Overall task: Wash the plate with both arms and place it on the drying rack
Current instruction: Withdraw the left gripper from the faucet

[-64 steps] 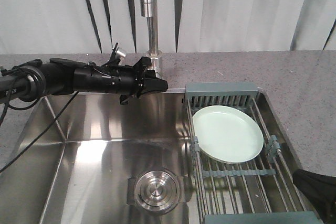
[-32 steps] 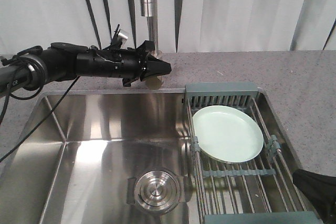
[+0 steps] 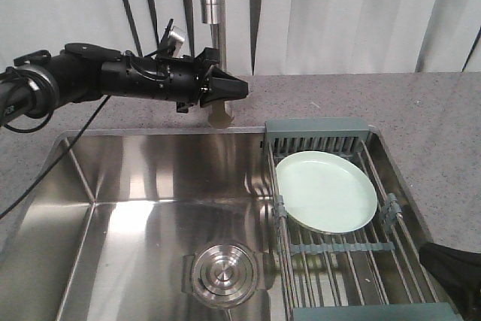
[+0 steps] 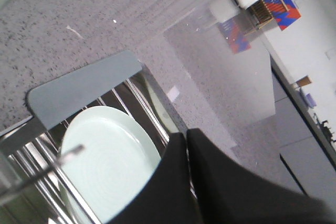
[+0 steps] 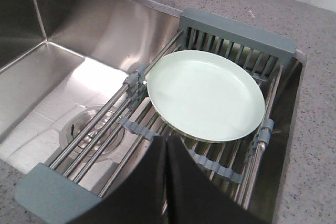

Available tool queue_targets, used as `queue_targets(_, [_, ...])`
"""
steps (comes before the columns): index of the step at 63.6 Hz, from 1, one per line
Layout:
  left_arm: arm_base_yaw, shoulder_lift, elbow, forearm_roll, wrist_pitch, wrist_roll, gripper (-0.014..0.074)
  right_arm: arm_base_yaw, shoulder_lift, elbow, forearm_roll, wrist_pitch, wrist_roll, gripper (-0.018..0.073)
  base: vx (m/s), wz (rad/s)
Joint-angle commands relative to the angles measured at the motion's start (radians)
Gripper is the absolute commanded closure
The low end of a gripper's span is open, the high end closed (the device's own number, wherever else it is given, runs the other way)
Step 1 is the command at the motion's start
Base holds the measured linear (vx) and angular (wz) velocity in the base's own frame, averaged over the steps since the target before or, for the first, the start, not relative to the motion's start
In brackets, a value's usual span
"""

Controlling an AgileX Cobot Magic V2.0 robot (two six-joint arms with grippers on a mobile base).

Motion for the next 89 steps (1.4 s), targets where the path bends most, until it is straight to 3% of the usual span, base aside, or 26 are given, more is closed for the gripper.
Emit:
queue_targets(1, [0.012, -0.127, -0.031, 0.051, 0.051, -0.064, 0.0603, -0.005, 0.001, -0.029, 0.009, -0.066, -0.011, 0.0564, 0.0, 0.0])
queue_targets(19, [0.03, -0.31, -0.028, 0.645, 0.159, -0.278, 0.0603, -0.005, 0.001, -0.029, 0.005, -0.066, -0.011, 0.0564, 0.0, 0.0])
queue_targets(29, [0.032, -0.463, -0.007, 0.855, 0.196, -0.327, 0.0603, -0.005, 0.001, -0.029, 0.005, -0.066, -0.011, 0.0564, 0.0, 0.0])
queue_targets(42, [0.032, -0.736, 0.197, 0.916, 0.127, -0.325, 0.0603, -0.005, 0.001, -0.029, 0.005, -0.066, -0.011, 0.0564, 0.0, 0.0])
queue_targets(74, [0.032, -1.59, 1.135, 0.907, -0.408, -0.319, 0.0603, -0.005, 0.001, -0.029, 0.005, -0.066, -0.011, 0.0564, 0.0, 0.0])
queue_targets(89, [0.032, -1.875, 1.339, 0.9, -0.553, -0.396, 0.0603, -0.005, 0.001, -0.029, 0.005, -0.066, -0.011, 0.0564, 0.0, 0.0])
